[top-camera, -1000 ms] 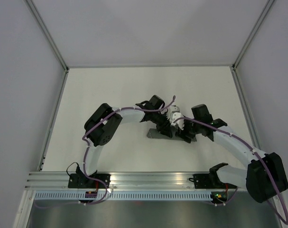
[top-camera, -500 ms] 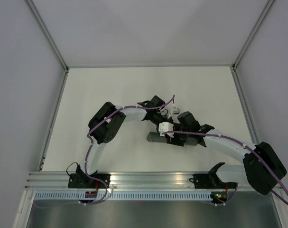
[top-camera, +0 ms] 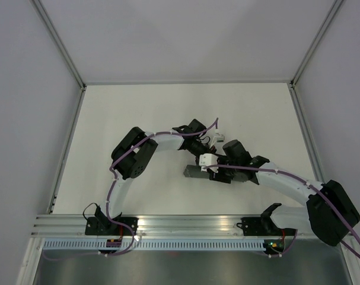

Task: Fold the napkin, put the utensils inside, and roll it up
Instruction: Roll the napkin with the utensil

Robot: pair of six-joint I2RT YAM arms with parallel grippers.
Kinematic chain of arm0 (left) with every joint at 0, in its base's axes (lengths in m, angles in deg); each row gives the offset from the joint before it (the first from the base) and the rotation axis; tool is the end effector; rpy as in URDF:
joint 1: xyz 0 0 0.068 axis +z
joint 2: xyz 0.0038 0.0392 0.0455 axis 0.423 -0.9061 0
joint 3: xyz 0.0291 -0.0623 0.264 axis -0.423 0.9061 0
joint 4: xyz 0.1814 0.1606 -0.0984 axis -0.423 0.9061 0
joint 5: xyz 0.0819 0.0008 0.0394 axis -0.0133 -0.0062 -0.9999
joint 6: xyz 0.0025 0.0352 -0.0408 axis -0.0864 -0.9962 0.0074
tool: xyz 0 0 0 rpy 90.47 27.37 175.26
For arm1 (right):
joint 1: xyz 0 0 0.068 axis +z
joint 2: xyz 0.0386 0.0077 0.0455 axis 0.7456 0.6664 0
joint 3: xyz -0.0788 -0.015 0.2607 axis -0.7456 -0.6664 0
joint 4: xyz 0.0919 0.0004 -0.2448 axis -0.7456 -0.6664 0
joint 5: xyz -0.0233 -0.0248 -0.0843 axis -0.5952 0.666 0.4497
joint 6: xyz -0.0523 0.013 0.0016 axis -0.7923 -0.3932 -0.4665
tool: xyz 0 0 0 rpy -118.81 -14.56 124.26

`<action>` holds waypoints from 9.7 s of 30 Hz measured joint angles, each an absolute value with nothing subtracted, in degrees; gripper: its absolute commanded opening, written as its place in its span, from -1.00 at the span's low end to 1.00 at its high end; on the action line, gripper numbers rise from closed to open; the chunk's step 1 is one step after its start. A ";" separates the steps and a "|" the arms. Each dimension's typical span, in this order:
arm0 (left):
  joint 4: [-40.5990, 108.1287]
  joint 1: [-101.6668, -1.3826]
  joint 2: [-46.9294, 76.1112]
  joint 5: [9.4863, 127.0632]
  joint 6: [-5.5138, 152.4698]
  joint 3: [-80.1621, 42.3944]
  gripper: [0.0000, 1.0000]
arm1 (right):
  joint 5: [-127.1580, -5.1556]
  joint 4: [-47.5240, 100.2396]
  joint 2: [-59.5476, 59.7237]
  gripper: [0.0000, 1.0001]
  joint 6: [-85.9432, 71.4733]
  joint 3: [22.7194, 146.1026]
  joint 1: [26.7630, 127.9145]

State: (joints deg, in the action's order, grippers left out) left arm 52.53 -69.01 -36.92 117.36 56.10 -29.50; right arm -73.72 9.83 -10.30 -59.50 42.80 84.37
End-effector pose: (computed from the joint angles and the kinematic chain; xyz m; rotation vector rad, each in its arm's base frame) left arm 0.2970 -0.3283 0.1156 1.4164 2.1808 -1.5496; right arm 0.1794 0.1428 0.1770 -1.7023 1.8063 0.2641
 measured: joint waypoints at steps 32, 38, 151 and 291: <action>53.26 -68.18 -36.92 118.36 58.26 -29.52 0.07 | -74.85 9.11 -7.19 -0.56 -61.53 41.62 84.48; 53.10 -66.91 -35.98 118.43 60.97 -29.48 0.13 | -75.20 7.69 -6.49 -0.64 -62.10 42.64 84.48; 39.92 -73.30 -26.99 96.37 45.60 -18.68 -0.57 | -98.79 -11.70 -11.76 0.44 -60.94 60.37 52.16; 46.92 -56.36 -29.46 63.59 86.98 -30.39 0.04 | -93.98 2.59 36.85 0.11 -12.75 91.12 72.07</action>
State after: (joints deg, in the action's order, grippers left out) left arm 46.92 -56.36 -29.46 63.59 86.98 -30.39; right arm -93.98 2.59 36.85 -12.75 91.12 72.07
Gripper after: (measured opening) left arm 0.521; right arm 0.564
